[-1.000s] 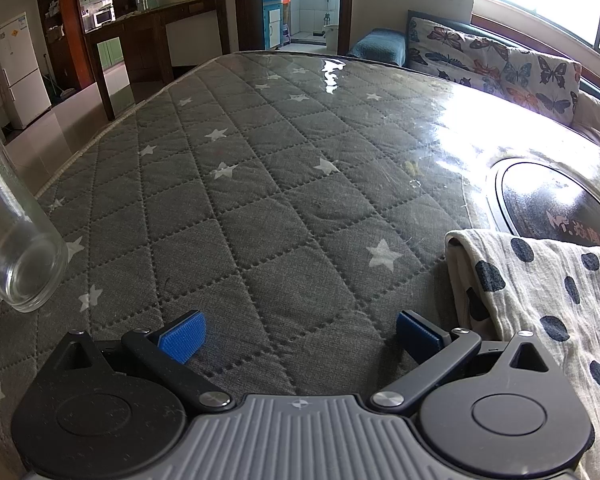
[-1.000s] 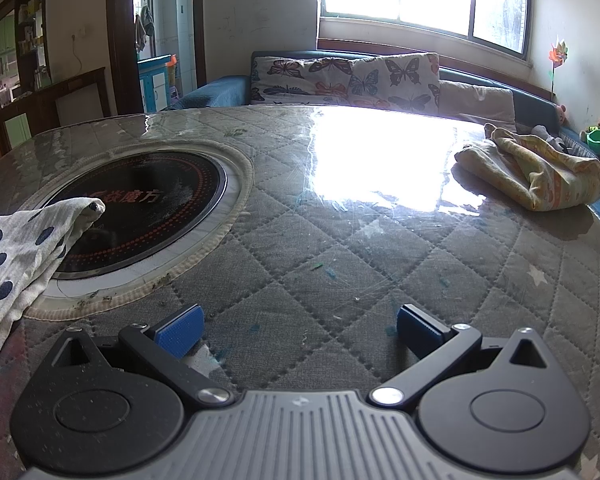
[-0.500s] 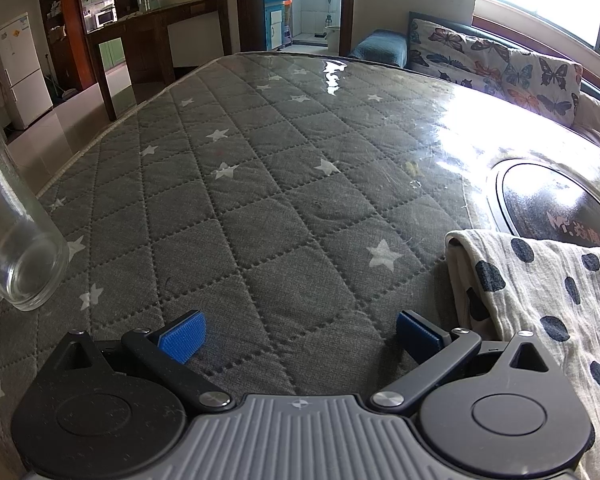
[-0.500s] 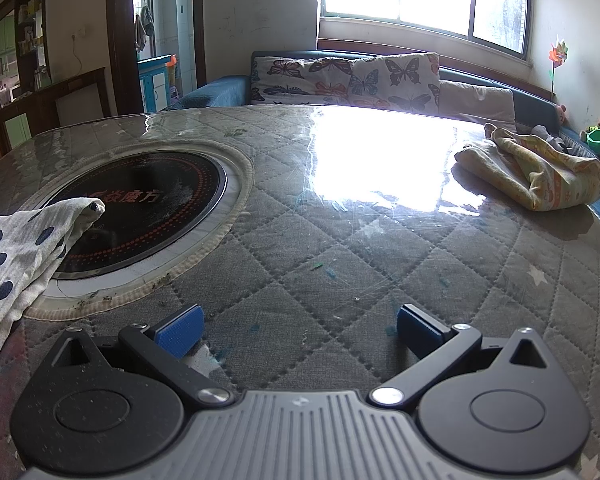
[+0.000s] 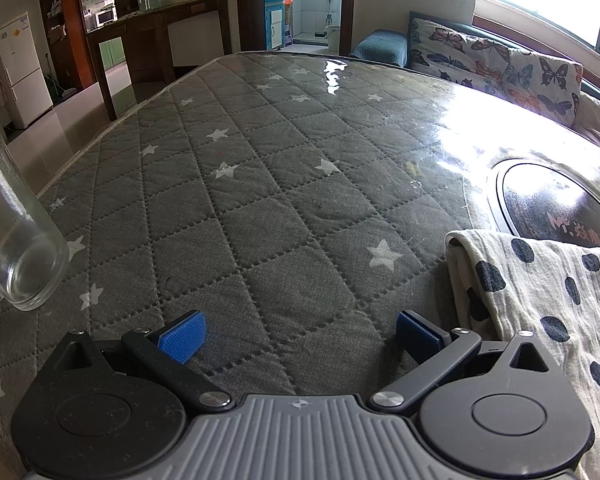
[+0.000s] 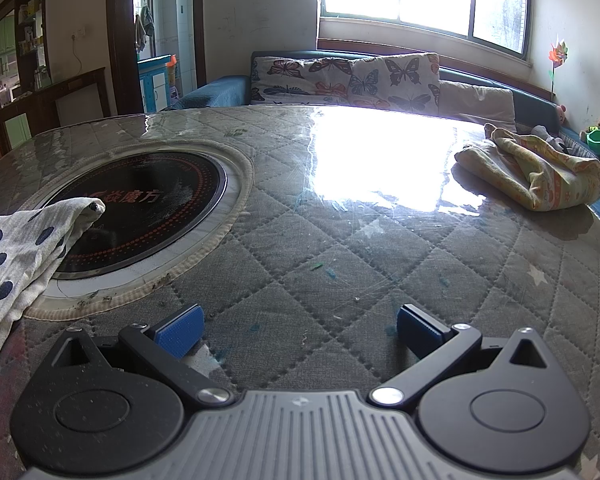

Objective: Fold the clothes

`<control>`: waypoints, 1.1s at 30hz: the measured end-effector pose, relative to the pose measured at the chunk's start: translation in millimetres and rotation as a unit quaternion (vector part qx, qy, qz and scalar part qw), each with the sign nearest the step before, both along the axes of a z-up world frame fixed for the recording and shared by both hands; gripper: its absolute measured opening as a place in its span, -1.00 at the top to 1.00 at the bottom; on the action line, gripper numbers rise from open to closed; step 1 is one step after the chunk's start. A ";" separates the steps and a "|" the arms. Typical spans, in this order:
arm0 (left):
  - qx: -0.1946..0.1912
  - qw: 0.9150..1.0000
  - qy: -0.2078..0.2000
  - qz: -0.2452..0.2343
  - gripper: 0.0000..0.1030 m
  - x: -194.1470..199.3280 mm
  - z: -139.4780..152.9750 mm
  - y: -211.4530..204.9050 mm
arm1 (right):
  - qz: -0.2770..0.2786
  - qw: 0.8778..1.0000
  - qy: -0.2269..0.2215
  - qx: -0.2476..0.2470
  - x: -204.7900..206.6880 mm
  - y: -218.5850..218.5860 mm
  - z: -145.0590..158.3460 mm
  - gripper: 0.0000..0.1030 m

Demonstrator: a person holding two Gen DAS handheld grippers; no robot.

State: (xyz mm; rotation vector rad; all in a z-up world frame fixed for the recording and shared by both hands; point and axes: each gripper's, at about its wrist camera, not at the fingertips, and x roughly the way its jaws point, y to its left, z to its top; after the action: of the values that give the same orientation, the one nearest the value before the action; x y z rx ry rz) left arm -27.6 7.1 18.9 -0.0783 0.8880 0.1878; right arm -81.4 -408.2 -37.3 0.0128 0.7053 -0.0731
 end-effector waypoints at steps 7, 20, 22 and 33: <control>0.000 1.000 0.000 0.000 -1.00 0.8 -0.5 0.1 | 0.000 1.000 0.000 0.000 0.1 0.0 0.0 -1.00; 0.000 1.000 0.001 0.000 -1.00 2.7 0.1 -1.3 | 0.000 1.000 0.000 0.000 0.2 0.0 -0.1 -1.00; 0.000 1.000 0.001 0.000 -1.00 3.7 0.4 -1.3 | 0.000 1.000 0.000 0.000 0.4 0.1 -0.1 -1.00; -0.003 1.000 0.010 -0.001 -1.00 4.3 2.2 -0.3 | 0.000 1.000 0.003 -0.001 1.1 1.2 1.4 -1.00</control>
State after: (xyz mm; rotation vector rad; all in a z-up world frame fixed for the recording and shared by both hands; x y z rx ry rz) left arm -23.2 6.9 21.2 -0.0813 0.9081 0.1852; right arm -80.3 -407.0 -35.9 0.0099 0.7103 -0.0734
